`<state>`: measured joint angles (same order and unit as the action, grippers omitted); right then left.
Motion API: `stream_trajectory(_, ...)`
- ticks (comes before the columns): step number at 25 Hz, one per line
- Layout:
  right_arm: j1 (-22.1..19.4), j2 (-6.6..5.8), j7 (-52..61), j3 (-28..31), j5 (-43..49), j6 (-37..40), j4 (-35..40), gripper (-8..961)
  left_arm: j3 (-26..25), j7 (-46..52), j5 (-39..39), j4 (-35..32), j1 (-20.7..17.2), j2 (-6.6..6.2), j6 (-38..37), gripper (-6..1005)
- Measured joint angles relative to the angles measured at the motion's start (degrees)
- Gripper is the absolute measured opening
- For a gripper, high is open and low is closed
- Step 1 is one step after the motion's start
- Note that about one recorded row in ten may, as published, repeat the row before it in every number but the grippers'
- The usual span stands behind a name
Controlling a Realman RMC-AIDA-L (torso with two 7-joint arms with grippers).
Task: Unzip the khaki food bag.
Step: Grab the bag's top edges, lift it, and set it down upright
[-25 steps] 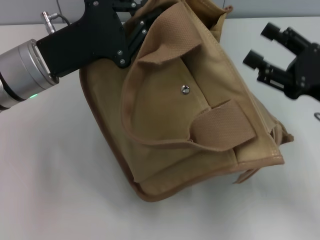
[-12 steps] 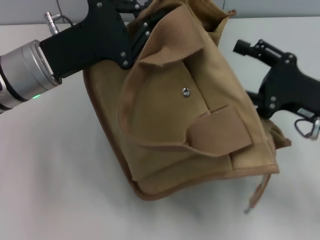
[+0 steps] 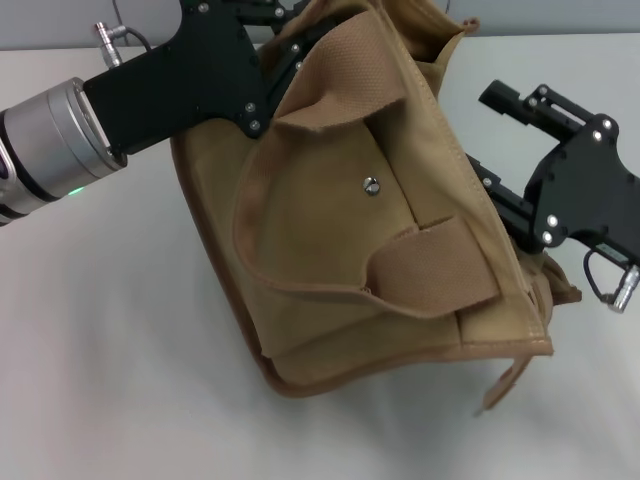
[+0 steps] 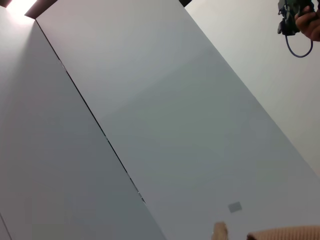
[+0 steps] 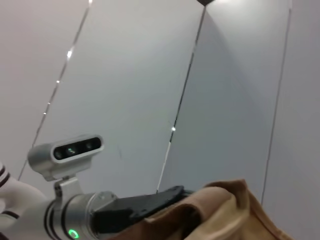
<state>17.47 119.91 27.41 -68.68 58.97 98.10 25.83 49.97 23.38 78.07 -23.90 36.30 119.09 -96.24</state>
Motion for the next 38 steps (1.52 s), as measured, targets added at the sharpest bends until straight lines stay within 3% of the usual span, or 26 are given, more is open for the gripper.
stream_trajectory(5, 0.9, 0.02, -2.3, -0.5, 0.0, -0.1, -0.9, 563, 0.3, 0.0, 0.0, 0.0, 0.3, 0.00, 0.1, 85)
stream_trajectory(12, 4.2, -0.24, -2.0, -0.5, 0.1, -4.7, -3.0, 544, 0.7, 0.0, -0.1, 0.1, 0.5, 0.06, 0.1, 85)
stream_trajectory(27, 6.6, -0.42, -0.5, -5.3, 0.7, -10.8, -2.3, 531, 0.7, 0.0, -0.1, 0.2, 0.6, 0.09, 0.0, 85)
stream_trajectory(38, 7.9, -0.32, 1.6, -6.0, 0.7, -13.1, -1.5, 248, 0.7, 0.0, -0.1, 0.4, 1.1, 0.09, 0.0, 86)
